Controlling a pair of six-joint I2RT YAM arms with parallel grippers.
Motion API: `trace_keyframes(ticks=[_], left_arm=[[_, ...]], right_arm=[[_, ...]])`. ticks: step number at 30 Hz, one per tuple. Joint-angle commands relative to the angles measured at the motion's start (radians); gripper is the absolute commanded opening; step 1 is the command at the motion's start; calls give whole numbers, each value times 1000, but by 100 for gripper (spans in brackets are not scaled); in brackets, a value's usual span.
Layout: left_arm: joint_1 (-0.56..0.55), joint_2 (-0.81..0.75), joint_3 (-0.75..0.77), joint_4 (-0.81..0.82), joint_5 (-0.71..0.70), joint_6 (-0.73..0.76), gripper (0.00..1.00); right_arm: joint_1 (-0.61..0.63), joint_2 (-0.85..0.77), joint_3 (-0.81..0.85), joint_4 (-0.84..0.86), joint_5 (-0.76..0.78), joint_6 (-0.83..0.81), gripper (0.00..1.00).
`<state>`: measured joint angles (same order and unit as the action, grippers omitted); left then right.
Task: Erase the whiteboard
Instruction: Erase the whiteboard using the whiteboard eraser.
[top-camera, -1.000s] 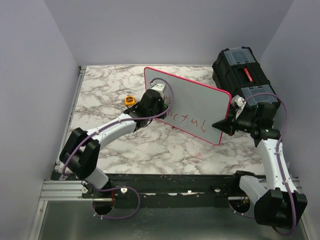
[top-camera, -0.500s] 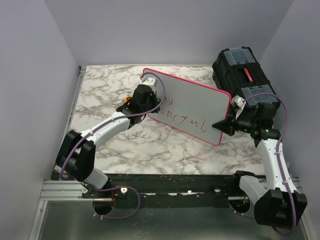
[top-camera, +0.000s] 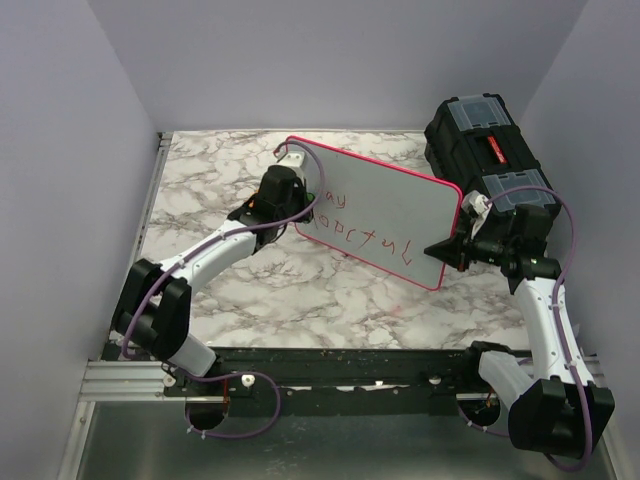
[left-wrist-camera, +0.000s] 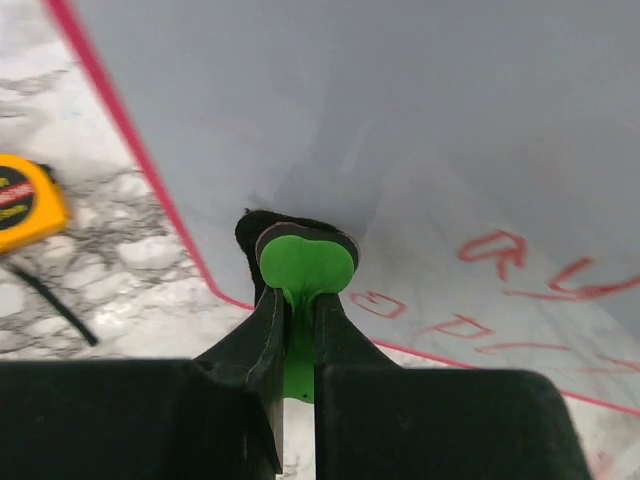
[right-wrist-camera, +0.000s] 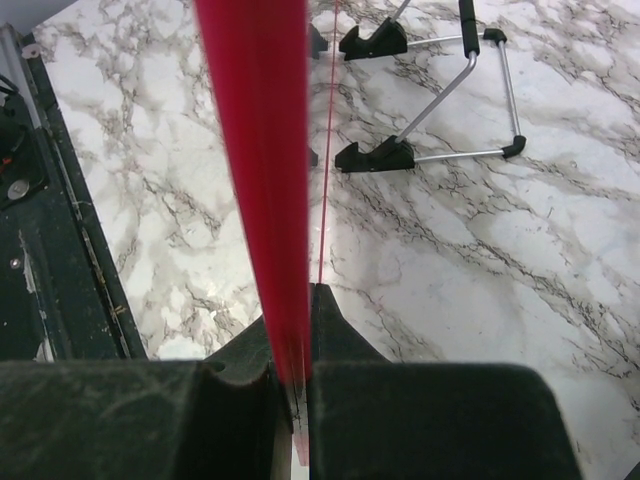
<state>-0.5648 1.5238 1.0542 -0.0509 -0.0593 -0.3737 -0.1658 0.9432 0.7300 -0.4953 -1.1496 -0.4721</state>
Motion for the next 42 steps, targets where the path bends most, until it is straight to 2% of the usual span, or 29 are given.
trace_keyframes(ticks=[1,8,11,16,19,23,28,31,35,40,42], left_arm=[[25,-35,4,32,20,4,0],[-117,32,78,45,-21,-34,0],[-107,45,93,26,-48,-19,0],[-8,-11,50,21,-34,-4,0],[16,-34,39,23,-24,-2,0],[-10,-23,55,31,-7,-26,0],[-123,25,111,23,-27,-33,0],[-135,38,114,33,-28,-42,0],[-101,16,110,0,-50,-1,0],[23,-27,63,6,-16,0,0],[41,-34,54,11,-3,-6,0]], right_arm=[[17,-20,25,-8,-133,-19,0],[17,-15,22,-6,-127,-19,0],[18,-17,22,-8,-127,-20,0],[18,-18,26,-12,-135,-20,0],[17,-20,27,-13,-134,-22,0],[18,-18,26,-12,-133,-22,0],[18,-15,25,-12,-131,-23,1],[18,-16,24,-12,-129,-23,0],[18,-17,26,-12,-131,-23,0],[18,-20,26,-17,-133,-28,1],[17,-20,26,-15,-134,-27,0]])
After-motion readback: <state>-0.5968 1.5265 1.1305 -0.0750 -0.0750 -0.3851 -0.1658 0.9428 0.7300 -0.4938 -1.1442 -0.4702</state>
